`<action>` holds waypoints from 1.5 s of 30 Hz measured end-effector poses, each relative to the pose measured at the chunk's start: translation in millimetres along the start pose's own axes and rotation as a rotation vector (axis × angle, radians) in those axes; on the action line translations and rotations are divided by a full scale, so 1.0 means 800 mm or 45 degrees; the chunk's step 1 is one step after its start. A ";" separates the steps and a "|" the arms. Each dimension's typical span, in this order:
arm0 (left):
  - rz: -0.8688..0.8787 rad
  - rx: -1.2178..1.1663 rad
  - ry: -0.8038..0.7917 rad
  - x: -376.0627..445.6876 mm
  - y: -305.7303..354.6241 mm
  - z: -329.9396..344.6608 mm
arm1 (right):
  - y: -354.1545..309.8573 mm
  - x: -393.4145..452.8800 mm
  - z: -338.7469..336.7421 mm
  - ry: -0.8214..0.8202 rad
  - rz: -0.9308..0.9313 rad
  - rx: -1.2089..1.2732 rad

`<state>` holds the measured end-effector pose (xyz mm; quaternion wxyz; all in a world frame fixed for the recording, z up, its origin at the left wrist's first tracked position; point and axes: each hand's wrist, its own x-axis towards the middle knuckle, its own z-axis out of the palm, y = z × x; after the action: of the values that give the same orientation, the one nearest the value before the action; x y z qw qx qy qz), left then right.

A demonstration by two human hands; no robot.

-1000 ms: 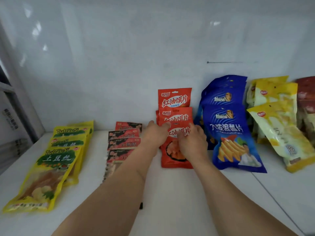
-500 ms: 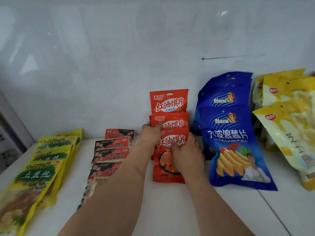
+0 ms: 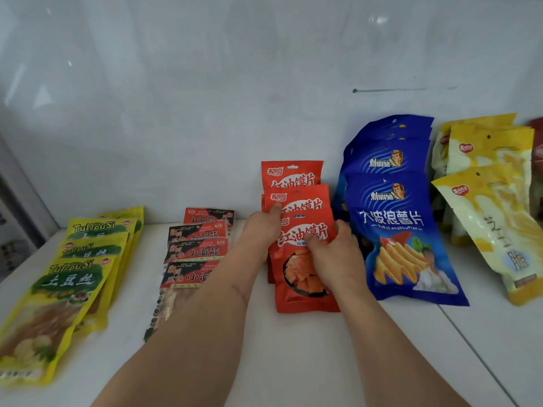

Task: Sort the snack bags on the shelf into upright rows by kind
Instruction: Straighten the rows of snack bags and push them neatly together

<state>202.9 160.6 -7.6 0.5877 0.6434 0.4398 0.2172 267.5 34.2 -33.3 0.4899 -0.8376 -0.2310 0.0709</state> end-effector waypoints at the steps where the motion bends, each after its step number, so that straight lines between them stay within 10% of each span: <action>1: 0.014 0.064 -0.010 0.000 0.000 -0.001 | 0.001 -0.002 -0.001 0.004 0.003 0.010; 15: -0.081 -0.383 -0.001 -0.005 0.001 -0.007 | -0.004 -0.022 -0.008 -0.012 0.020 0.024; 45: 0.035 0.055 0.056 -0.014 -0.008 -0.006 | -0.016 -0.032 -0.021 -0.058 0.055 -0.133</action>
<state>191.4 153.2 -9.7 0.5608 0.6571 0.4482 0.2297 246.6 14.4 -16.9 0.4384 -0.8651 -0.2274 0.0884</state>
